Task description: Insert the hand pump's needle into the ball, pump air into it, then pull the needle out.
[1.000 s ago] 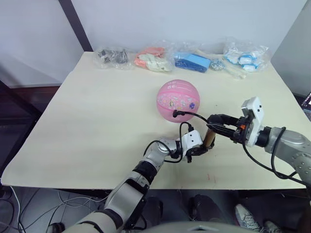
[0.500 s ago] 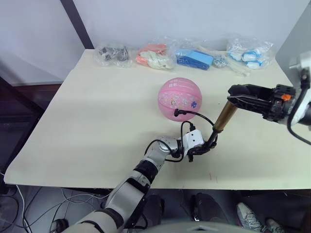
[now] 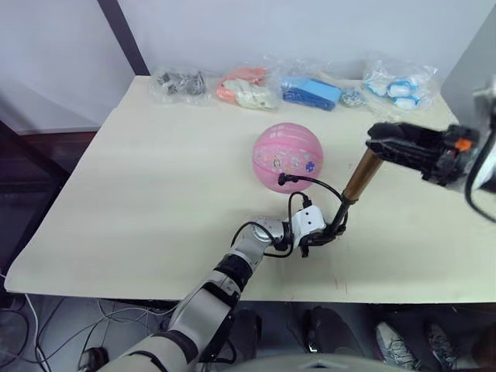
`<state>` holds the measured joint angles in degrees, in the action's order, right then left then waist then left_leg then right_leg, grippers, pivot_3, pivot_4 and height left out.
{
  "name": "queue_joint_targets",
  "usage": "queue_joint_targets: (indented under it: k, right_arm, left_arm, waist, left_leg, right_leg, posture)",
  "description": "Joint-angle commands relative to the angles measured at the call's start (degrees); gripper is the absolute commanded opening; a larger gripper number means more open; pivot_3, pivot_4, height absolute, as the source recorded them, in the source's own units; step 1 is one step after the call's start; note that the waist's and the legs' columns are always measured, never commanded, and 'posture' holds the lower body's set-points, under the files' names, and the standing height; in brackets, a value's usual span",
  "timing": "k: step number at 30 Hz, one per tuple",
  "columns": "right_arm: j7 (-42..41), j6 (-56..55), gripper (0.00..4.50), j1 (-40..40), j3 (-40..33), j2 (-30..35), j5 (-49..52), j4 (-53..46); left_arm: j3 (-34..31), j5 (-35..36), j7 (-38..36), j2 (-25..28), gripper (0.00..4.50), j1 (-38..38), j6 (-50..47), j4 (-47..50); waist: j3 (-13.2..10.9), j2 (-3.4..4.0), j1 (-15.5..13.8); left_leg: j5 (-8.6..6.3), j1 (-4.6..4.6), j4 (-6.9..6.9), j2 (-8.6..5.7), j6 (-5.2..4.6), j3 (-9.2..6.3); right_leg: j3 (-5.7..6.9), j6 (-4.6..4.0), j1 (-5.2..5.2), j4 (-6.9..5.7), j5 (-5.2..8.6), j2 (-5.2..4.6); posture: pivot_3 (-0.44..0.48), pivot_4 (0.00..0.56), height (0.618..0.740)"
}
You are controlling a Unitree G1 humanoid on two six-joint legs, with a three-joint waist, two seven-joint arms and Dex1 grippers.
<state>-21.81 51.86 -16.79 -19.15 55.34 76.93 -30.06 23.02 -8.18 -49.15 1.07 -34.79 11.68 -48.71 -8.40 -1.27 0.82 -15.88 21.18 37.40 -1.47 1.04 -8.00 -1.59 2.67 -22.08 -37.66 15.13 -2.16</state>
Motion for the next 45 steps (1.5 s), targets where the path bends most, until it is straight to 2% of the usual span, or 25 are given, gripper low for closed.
queue_joint_targets:
  k: [1,7,11,17,20,23,28,33,36,39,45]
  right_arm:
    - [-1.11,-1.42,1.83,5.72,5.99,-2.55,-9.53,0.39]
    - [-2.92,-5.65,1.83,8.76,13.33,-9.42,-17.72,1.9]
    - [-5.43,-8.35,1.8,11.09,21.27,-13.89,-26.98,7.34]
    - [-8.41,-10.08,1.75,12.33,23.4,-16.4,-33.04,10.51]
    - [-9.12,-9.04,1.75,11.81,20.78,-15.0,-32.14,7.15]
    - [-8.51,-7.49,1.75,9.54,14.57,-13.12,-28.1,3.79]
    - [-6.55,-2.19,1.75,3.15,4.16,-8.52,-17.71,0.07]
    - [-4.88,3.02,1.75,-4.02,-5.51,-0.76,-3.91,-0.19]
    - [-3.71,4.82,1.75,-6.57,-8.25,3.15,1.04,1.61]
    - [-1.63,6.0,1.75,-10.91,-10.63,7.53,7.09,3.87]
    - [0.93,6.23,1.75,-14.87,-10.57,11.76,11.78,5.66]
  left_arm:
    - [2.27,-2.79,-1.31,1.53,1.02,2.73,-2.27,-3.9]
    - [2.2,-2.64,-1.4,1.73,1.02,2.72,-2.25,-3.86]
    - [2.2,-2.57,-1.37,1.41,1.02,2.48,-2.24,-3.98]
    - [2.17,-2.47,-1.32,1.3,1.02,2.56,-2.34,-3.69]
    - [2.14,-2.45,-1.35,1.59,1.02,2.81,-2.21,-3.57]
    - [2.16,-2.45,-1.23,1.44,1.02,2.82,-2.22,-3.64]
    - [2.17,-2.53,-1.18,1.19,1.02,2.82,-1.96,-3.95]
    - [2.11,-2.52,-1.18,1.0,1.02,2.96,-1.83,-4.0]
    - [2.08,-2.52,-1.1,0.8,1.02,2.83,-1.84,-4.27]
    - [2.07,-2.51,-1.13,0.75,1.02,2.88,-1.97,-4.05]
    - [2.1,-2.41,-1.18,0.84,1.02,2.83,-2.08,-3.91]
  waist:
    - [0.02,-0.03,0.15]
    - [0.23,-0.02,0.21]
    - [0.39,-0.16,0.22]
    - [0.63,-0.1,0.26]
    - [0.64,-0.08,0.26]
    - [0.61,-0.03,0.18]
    - [0.05,0.43,-0.11]
    - [-0.37,0.71,-0.23]
    - [-0.48,0.54,-0.26]
    - [-0.62,0.7,-0.21]
    - [-0.75,0.61,-0.25]
  left_leg:
    - [-0.01,-0.4,-0.07,0.01,0.0,0.03]
    - [0.0,-0.65,-0.2,0.19,0.01,-0.05]
    - [0.0,-0.66,-0.21,0.16,0.02,-0.05]
    - [-0.01,-0.74,-0.23,0.15,0.02,-0.06]
    - [-0.01,-0.78,-0.25,0.17,0.02,-0.07]
    - [-0.01,-0.76,-0.26,0.17,0.02,-0.08]
    - [0.0,-0.48,-0.19,0.05,0.02,-0.08]
    - [0.0,-0.33,-0.19,-0.11,0.01,-0.08]
    - [-0.01,-0.26,-0.22,-0.16,0.01,-0.16]
    - [-0.01,-0.18,-0.19,-0.22,0.01,-0.14]
    - [0.0,0.0,-0.19,-0.28,0.0,-0.21]
  right_leg:
    - [-0.01,0.21,0.37,0.04,0.14,0.0]
    - [-0.01,0.26,0.53,0.04,0.25,0.24]
    - [-0.01,0.25,0.53,0.05,0.25,0.2]
    - [-0.02,0.25,0.56,0.04,0.25,0.21]
    - [-0.01,0.24,0.58,0.04,0.26,0.24]
    - [-0.01,0.23,0.57,0.05,0.27,0.23]
    - [-0.01,0.23,0.41,0.09,0.25,0.09]
    - [0.01,0.04,0.34,0.1,0.13,-0.09]
    - [0.09,0.04,0.32,0.16,0.13,-0.14]
    - [0.12,0.06,0.3,0.21,0.13,-0.25]
    - [0.26,0.09,0.2,0.25,0.14,-0.4]
  posture:
    - [0.0,0.15,0.74]
    - [0.0,0.15,0.74]
    - [0.0,0.15,0.74]
    - [0.0,0.15,0.74]
    - [0.0,0.15,0.74]
    - [0.0,0.15,0.74]
    - [0.0,0.15,0.74]
    - [0.0,0.15,0.74]
    - [0.0,0.15,0.74]
    - [0.0,0.15,0.74]
    - [0.0,0.15,0.74]
